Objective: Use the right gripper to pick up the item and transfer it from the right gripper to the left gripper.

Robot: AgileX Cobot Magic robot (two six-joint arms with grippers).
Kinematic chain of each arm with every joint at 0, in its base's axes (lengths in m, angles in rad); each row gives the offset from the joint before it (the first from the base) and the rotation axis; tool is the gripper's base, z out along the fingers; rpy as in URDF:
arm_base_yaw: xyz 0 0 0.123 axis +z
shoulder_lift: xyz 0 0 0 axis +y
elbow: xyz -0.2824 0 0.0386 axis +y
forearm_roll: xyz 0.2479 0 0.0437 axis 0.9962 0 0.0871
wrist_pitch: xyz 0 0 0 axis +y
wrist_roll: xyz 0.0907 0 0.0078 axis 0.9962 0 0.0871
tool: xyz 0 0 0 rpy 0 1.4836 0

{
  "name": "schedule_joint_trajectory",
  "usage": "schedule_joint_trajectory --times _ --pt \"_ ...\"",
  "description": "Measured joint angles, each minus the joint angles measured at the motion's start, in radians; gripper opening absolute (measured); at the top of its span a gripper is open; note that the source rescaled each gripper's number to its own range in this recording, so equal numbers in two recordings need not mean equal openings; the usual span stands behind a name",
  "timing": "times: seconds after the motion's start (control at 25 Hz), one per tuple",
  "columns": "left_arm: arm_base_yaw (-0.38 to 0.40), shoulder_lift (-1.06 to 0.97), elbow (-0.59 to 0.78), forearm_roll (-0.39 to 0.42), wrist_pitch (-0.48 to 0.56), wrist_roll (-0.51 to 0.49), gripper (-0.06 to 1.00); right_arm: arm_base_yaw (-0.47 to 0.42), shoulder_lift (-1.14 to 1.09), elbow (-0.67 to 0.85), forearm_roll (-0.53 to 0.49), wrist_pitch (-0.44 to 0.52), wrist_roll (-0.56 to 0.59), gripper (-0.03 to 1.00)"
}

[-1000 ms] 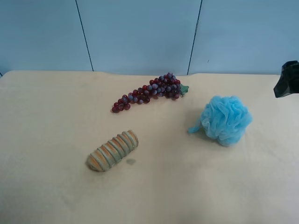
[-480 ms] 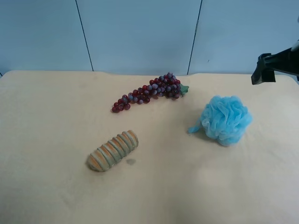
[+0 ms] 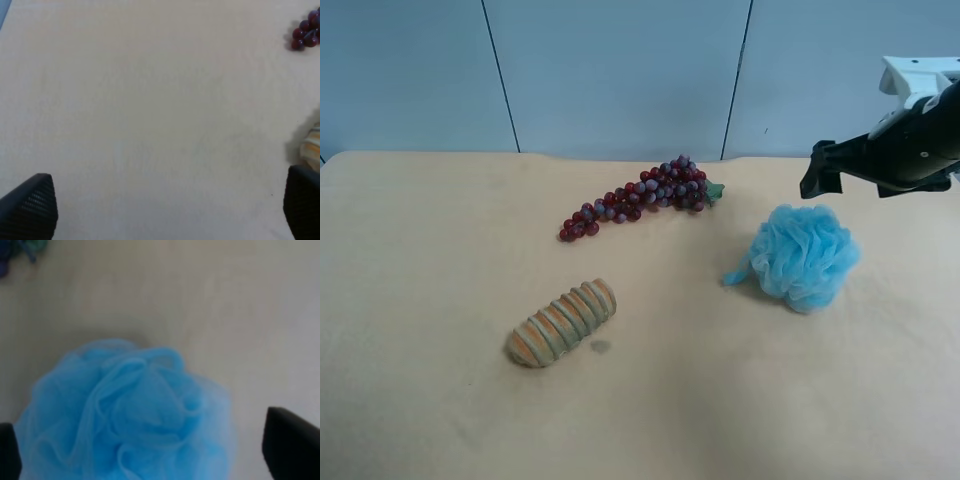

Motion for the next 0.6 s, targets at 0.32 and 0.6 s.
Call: schedule_joint_trajectory --times 0.32,0.6 --pt "0.000 0.000 0.000 0.000 0.000 0.000 0.95 0.000 0.131 0.000 0.261 -0.039 -0.260 0.93" --pt "0.000 0.000 0.000 0.000 0.000 0.000 0.95 0.000 0.204 -0.001 0.456 -0.044 -0.467 0.93"
